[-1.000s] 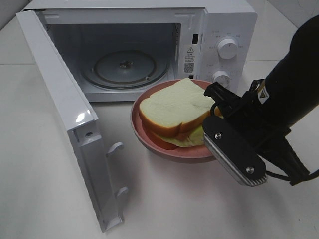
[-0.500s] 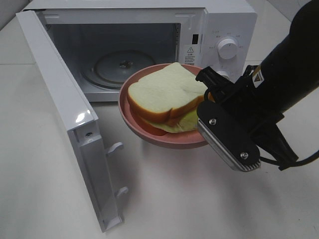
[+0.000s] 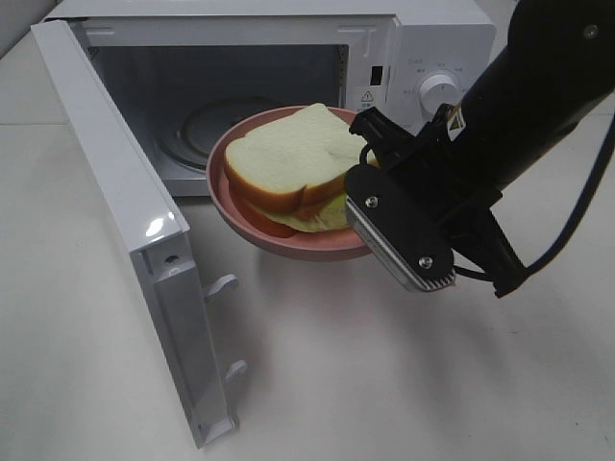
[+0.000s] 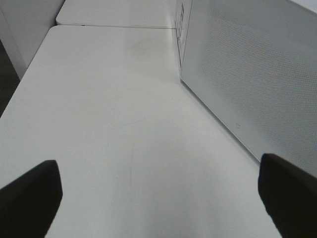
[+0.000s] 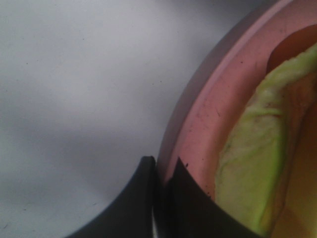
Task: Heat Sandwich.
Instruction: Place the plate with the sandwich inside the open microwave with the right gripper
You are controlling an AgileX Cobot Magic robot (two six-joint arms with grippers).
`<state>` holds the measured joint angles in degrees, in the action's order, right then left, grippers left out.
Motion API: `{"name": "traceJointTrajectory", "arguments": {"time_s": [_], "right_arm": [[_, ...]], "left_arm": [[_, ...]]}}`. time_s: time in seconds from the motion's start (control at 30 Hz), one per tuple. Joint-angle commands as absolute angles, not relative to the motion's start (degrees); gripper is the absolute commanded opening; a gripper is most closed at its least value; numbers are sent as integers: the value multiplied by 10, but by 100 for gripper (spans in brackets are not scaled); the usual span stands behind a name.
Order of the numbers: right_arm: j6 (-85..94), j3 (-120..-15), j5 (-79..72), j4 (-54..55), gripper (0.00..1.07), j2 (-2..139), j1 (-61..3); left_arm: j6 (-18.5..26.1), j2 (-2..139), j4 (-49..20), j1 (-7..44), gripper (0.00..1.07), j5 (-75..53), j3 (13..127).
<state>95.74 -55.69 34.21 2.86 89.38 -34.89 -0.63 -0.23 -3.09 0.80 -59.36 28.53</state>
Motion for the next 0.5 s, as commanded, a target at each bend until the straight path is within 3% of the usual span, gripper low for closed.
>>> {"name": "traceJointTrajectory", "arguments": {"time_s": [0.03, 0.5], "right_arm": [[988, -582, 325, 62, 0, 910, -348], [1000, -650, 324, 68, 0, 981, -348]], "left_arm": [[-6, -19, -32, 6, 101, -592, 284], [-6, -19, -32, 6, 101, -592, 284]]}}
